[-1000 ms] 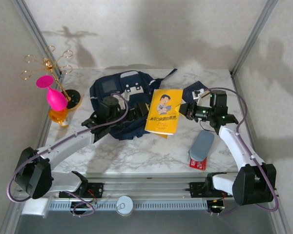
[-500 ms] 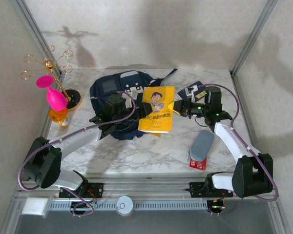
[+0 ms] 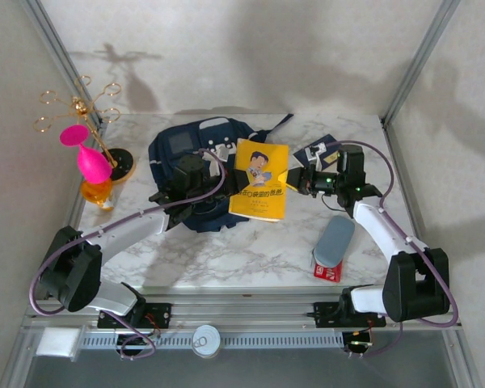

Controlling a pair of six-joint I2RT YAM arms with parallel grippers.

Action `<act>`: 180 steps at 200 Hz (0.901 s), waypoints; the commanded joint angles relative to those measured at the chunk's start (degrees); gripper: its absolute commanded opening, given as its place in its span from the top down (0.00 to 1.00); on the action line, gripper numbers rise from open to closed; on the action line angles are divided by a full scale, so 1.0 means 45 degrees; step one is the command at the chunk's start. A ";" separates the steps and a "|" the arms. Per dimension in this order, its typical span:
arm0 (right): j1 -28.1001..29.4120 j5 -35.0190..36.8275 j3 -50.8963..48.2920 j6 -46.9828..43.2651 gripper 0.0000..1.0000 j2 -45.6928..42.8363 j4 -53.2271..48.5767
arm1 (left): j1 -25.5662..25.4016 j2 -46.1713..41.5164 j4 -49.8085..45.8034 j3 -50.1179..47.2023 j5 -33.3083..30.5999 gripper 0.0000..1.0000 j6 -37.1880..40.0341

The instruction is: Pack the student bag

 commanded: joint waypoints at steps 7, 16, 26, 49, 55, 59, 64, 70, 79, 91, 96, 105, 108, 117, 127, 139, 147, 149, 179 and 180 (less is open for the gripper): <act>0.0105 -0.0170 0.0157 -0.0528 0.84 -0.0091 -0.0162 | -0.0267 -0.0229 0.0934 0.0597 0.0223 1.00 -0.0044; 0.0062 -0.0023 0.0256 -0.0802 0.79 -0.0144 -0.0510 | -0.0267 -0.0295 0.1014 0.0596 0.0166 1.00 -0.0071; -0.0005 0.0154 0.0373 -0.1051 0.70 -0.0211 -0.0904 | -0.0267 -0.0386 0.1178 0.0567 0.0083 1.00 -0.0163; -0.0285 0.0437 0.0353 -0.1360 0.53 -0.0548 -0.1302 | -0.0267 -0.0539 0.1421 0.0633 -0.0086 1.00 -0.0265; -0.0354 0.0504 0.0331 -0.1419 0.49 -0.0653 -0.1373 | -0.0267 -0.0569 0.1459 0.0654 -0.0146 1.00 -0.0275; -0.0415 0.0545 0.0332 -0.1494 0.46 -0.0688 -0.1467 | -0.0267 -0.0589 0.1489 0.0654 -0.0166 1.00 -0.0296; -0.0488 0.0629 0.0340 -0.1573 0.42 -0.0763 -0.1599 | -0.0267 -0.0588 0.1536 0.0655 -0.0236 1.00 -0.0346; -0.0593 0.0696 0.0341 -0.1641 0.38 -0.0821 -0.1721 | -0.0267 -0.0599 0.1617 0.0635 -0.0286 1.00 -0.0402; -0.0780 0.0774 0.0341 -0.1722 0.32 -0.0963 -0.1878 | -0.0267 -0.0602 0.1863 0.0597 -0.0281 1.00 -0.0556; -0.1005 0.1068 0.0341 -0.1839 0.24 -0.1153 -0.2239 | -0.0248 -0.0609 0.2207 0.0542 -0.0308 1.00 -0.0776; -0.1117 0.1247 0.0341 -0.1859 0.21 -0.1225 -0.2391 | -0.0247 -0.0592 0.2321 0.0552 -0.0337 1.00 -0.0830; -0.1329 0.1570 0.0303 -0.1838 0.14 -0.1354 -0.2638 | -0.0247 -0.0580 0.2447 0.0601 -0.0367 1.00 -0.0931; -0.1412 0.1651 0.0277 -0.1785 0.13 -0.1417 -0.2671 | -0.0252 -0.0584 0.2507 0.0614 -0.0367 1.00 -0.0971; -0.1595 0.1733 0.0106 -0.1521 0.06 -0.1475 -0.2603 | -0.0260 -0.0546 0.2754 0.0635 -0.0331 1.00 -0.1160; -0.1701 0.1467 -0.0142 -0.1122 0.01 -0.1458 -0.2271 | -0.0284 -0.0526 0.3267 0.0588 -0.0241 1.00 -0.1568; -0.1705 0.0752 -0.0417 -0.0560 0.01 -0.1417 -0.1377 | -0.0378 -0.0522 0.4068 0.0501 -0.0116 1.00 -0.1971; -0.1693 0.0177 -0.0678 0.0076 0.01 -0.1448 -0.0420 | -0.0456 -0.0486 0.4252 0.0560 -0.0165 1.00 -0.2073; -0.1690 0.0056 -0.0749 0.0276 0.01 -0.1464 -0.0166 | -0.0475 -0.0473 0.4254 0.0582 -0.0194 1.00 -0.2083; -0.1378 -0.1009 -0.1483 0.2530 0.01 -0.1322 0.3165 | -0.0690 -0.0145 0.4514 0.0981 -0.0231 1.00 -0.2366; -0.1358 -0.1043 -0.1509 0.2618 0.01 -0.1301 0.3300 | -0.0703 -0.0148 0.4541 0.0993 -0.0230 1.00 -0.2386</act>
